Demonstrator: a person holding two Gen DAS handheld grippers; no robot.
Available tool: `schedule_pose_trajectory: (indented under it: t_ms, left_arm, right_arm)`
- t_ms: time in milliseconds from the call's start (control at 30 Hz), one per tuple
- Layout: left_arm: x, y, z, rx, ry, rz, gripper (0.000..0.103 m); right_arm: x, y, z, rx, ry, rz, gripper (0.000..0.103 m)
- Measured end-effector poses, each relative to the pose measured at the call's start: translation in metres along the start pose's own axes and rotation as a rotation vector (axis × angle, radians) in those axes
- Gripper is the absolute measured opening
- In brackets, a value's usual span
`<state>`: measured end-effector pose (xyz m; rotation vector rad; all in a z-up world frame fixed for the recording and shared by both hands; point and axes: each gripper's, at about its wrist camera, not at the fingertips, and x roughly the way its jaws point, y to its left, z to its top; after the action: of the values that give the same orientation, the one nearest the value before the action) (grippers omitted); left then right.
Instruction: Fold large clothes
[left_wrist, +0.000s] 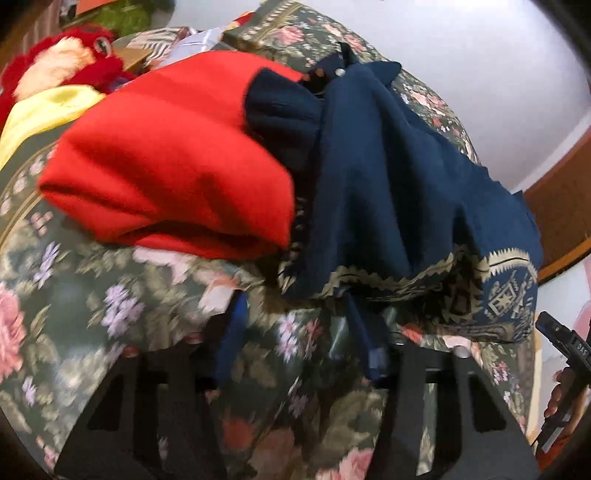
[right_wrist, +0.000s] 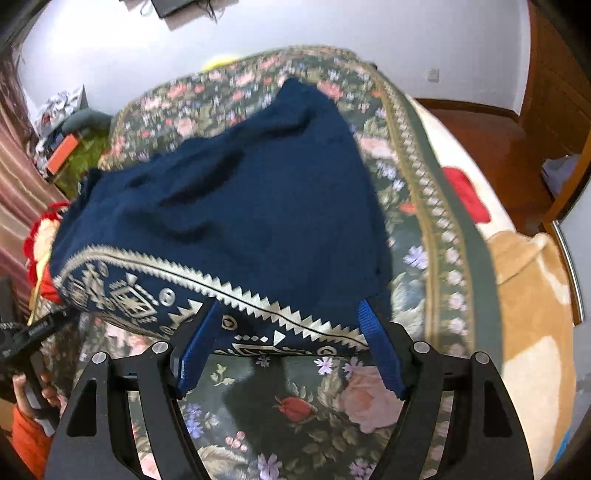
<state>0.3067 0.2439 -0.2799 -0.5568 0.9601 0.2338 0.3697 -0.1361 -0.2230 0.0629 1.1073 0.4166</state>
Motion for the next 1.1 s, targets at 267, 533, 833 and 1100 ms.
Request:
schedule_pose_trajectory:
  t_ms: [267, 533, 833, 1100]
  left_arm:
    - [-0.017, -0.026, 0.003, 0.121, -0.158, 0.055, 0.010]
    - [-0.040, -0.026, 0.010, 0.184, -0.207, 0.131, 0.010]
    - [-0.039, 0.006, 0.005, 0.039, -0.145, 0.165, 0.015]
    - [-0.060, 0.043, -0.007, -0.131, -0.065, 0.020, 0.068]
  right_arm:
    - [0.018, -0.005, -0.001, -0.001, 0.028, 0.039, 0.074]
    - [0.018, -0.005, -0.003, -0.012, 0.021, 0.042, 0.074]
    - [0.016, -0.002, -0.007, -0.047, 0.017, 0.027, 0.074]
    - [0.017, -0.003, -0.008, -0.044, 0.005, 0.022, 0.074]
